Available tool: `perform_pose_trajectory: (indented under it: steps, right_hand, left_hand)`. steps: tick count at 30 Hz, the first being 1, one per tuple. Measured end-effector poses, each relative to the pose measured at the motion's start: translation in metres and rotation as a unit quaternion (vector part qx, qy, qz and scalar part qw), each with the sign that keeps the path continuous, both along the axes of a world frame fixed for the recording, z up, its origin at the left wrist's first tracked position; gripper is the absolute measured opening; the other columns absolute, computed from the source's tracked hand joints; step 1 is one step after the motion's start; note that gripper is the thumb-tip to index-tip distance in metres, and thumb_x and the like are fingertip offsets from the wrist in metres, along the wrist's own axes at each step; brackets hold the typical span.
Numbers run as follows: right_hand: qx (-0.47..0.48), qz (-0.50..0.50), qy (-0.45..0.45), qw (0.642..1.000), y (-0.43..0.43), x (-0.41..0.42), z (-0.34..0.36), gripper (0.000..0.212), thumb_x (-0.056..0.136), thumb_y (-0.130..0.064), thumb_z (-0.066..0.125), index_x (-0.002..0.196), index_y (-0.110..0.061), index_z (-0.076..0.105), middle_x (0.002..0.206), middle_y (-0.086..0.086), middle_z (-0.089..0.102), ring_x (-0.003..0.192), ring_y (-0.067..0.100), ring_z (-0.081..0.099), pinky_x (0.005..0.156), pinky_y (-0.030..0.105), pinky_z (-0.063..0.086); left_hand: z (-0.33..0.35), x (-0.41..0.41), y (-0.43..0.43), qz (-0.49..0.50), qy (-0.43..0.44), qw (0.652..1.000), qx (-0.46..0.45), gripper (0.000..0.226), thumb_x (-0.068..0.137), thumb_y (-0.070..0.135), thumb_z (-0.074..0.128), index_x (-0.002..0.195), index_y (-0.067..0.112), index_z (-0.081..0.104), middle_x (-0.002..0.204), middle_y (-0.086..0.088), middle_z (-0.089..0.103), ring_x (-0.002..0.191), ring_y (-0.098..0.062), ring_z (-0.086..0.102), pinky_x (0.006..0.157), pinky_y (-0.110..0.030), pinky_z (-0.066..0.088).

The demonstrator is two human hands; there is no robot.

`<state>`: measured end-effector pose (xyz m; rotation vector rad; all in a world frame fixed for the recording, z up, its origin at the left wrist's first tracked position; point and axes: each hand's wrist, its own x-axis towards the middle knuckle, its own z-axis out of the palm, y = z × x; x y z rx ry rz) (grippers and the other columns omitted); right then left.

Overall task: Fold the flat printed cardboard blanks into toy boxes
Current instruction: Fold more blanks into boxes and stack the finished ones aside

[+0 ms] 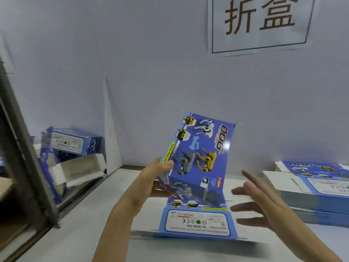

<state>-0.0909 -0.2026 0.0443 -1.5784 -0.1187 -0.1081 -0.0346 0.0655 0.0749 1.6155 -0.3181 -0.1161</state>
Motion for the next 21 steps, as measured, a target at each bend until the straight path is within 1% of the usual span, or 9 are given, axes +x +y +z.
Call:
perform_pose_trajectory:
  steps: [2,4,6,7,9,14,16,18,21]
  right_hand:
    - [-0.010,-0.013,-0.001,1.000,0.000,0.001,0.001,0.065,0.062,-0.054,0.057,0.125,-0.047,0.049,0.108,0.001,0.068,0.080,0.023,0.072,0.063,0.038,0.058]
    - [-0.010,-0.026,0.011,1.000,0.000,0.002,0.004,0.060,0.065,-0.050,0.057,0.124,-0.047,0.051,0.106,0.002,0.069,0.082,0.030,0.072,0.066,0.043,0.057]
    - [-0.009,-0.040,0.017,0.999,0.000,0.002,0.006,0.051,0.067,-0.049,0.056,0.117,-0.048,0.055,0.102,0.001,0.069,0.084,0.033,0.071,0.066,0.044,0.056]
    - [-0.010,-0.045,0.018,0.999,0.001,0.002,0.005,0.046,0.067,-0.048,0.057,0.113,-0.049,0.057,0.100,0.000,0.070,0.082,0.033,0.071,0.066,0.044,0.056]
    - [-0.019,-0.050,0.023,0.998,0.004,-0.001,0.004,0.041,0.067,-0.046,0.059,0.108,-0.047,0.060,0.095,-0.001,0.072,0.077,0.030,0.072,0.064,0.042,0.056]
    - [-0.093,-0.055,0.039,0.993,0.011,-0.004,-0.005,0.032,0.075,-0.036,0.064,0.108,-0.036,0.063,0.092,-0.003,0.071,0.075,0.022,0.072,0.064,0.037,0.054]
    - [-0.120,-0.054,0.047,0.990,0.010,-0.002,-0.009,0.023,0.086,-0.024,0.063,0.108,-0.031,0.065,0.090,-0.002,0.070,0.077,0.022,0.071,0.065,0.036,0.053]
    - [-0.167,-0.055,0.056,0.983,0.008,0.001,-0.014,0.022,0.088,-0.018,0.064,0.108,-0.027,0.066,0.091,-0.001,0.068,0.082,0.022,0.069,0.072,0.040,0.052]
    - [-0.294,-0.069,0.047,0.952,0.002,0.010,-0.023,0.029,0.088,-0.021,0.065,0.117,-0.022,0.062,0.102,-0.001,0.066,0.094,0.016,0.064,0.092,0.037,0.047]
  left_hand:
    - [0.008,0.009,0.022,0.117,0.029,0.987,-0.109,0.058,0.055,0.048,0.080,0.103,0.017,0.066,0.081,-0.011,0.073,0.068,-0.025,0.071,0.064,-0.037,0.058]
    - [0.029,0.021,0.047,0.205,-0.017,0.936,-0.287,0.044,0.061,0.046,0.076,0.098,0.023,0.069,0.084,-0.004,0.073,0.070,-0.019,0.072,0.063,-0.036,0.058]
    - [0.050,0.036,0.068,0.250,-0.124,0.858,-0.432,0.049,0.080,0.042,0.069,0.126,0.026,0.062,0.113,0.000,0.070,0.098,-0.014,0.070,0.080,-0.035,0.058]
    - [0.058,0.041,0.074,0.291,-0.163,0.841,-0.425,0.069,0.086,0.040,0.066,0.147,0.024,0.038,0.137,-0.002,0.056,0.119,-0.015,0.059,0.098,-0.037,0.050]
    - [0.057,0.049,0.072,0.357,-0.189,0.854,-0.327,0.094,0.089,0.036,0.064,0.153,0.028,-0.004,0.160,0.000,0.016,0.142,-0.019,0.029,0.115,-0.047,0.028]
    - [-0.003,0.049,0.005,0.110,-0.142,0.976,0.121,0.057,0.087,0.026,0.069,0.137,0.033,0.042,0.142,0.009,0.043,0.136,-0.016,0.040,0.110,-0.033,0.034]
    - [-0.034,0.047,-0.024,-0.032,-0.089,0.939,0.330,0.070,0.081,0.040,0.073,0.142,0.038,0.038,0.152,0.007,0.035,0.140,-0.015,0.032,0.114,-0.040,0.027]
    - [-0.056,0.044,-0.046,-0.125,-0.046,0.862,0.489,0.091,0.077,0.049,0.074,0.149,0.044,0.017,0.162,0.005,0.004,0.148,-0.022,0.006,0.117,-0.056,0.011]
    - [-0.074,0.041,-0.063,-0.157,-0.009,0.787,0.597,0.100,0.081,0.046,0.072,0.152,0.039,0.001,0.161,-0.006,-0.014,0.147,-0.035,-0.011,0.113,-0.065,0.005]
